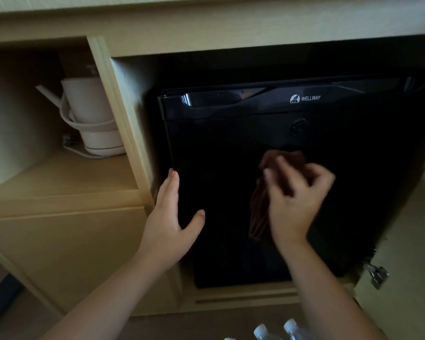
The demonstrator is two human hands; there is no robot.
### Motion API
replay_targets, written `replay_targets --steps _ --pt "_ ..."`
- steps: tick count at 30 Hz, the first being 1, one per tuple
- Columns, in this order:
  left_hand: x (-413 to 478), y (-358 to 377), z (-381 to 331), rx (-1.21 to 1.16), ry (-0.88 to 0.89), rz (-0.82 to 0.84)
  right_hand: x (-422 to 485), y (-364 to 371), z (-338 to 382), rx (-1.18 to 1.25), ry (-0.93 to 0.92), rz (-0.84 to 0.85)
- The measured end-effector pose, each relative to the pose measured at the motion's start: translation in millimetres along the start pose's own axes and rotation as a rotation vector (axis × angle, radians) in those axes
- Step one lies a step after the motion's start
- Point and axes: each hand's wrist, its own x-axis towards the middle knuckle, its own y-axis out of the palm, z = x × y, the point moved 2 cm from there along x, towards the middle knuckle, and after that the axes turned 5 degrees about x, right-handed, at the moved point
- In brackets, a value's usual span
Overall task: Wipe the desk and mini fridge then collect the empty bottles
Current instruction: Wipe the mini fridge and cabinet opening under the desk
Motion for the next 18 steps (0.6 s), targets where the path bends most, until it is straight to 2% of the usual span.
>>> replay_targets --steps 2,4,8,13,16,18 --pt "2.3 -6.1 1.6 0.009 -0.007 0.037 10.3 -2.9 0.3 0.052 0.127 -0.131" --pt "2.9 -10.6 3.3 -0.009 -0.028 0.061 4.2 7.9 10.2 0.044 0.152 -0.166" --pt "2.1 -10.4 -0.5 -0.011 -0.043 0.072 -9.8 25.1 23.0 -0.017 0.16 -0.123" --pt "2.9 -8.9 -1.6 -0.015 -0.045 0.062 -7.2 18.5 29.6 0.04 0.111 -0.111" --pt "2.1 -6.8 -3.1 0.001 -0.047 0.048 -7.5 22.3 29.0 -0.039 0.117 -0.133" --pt "1.6 -6.2 -3.6 0.006 -0.045 0.043 -15.0 27.4 29.4 -0.081 0.047 -0.086"
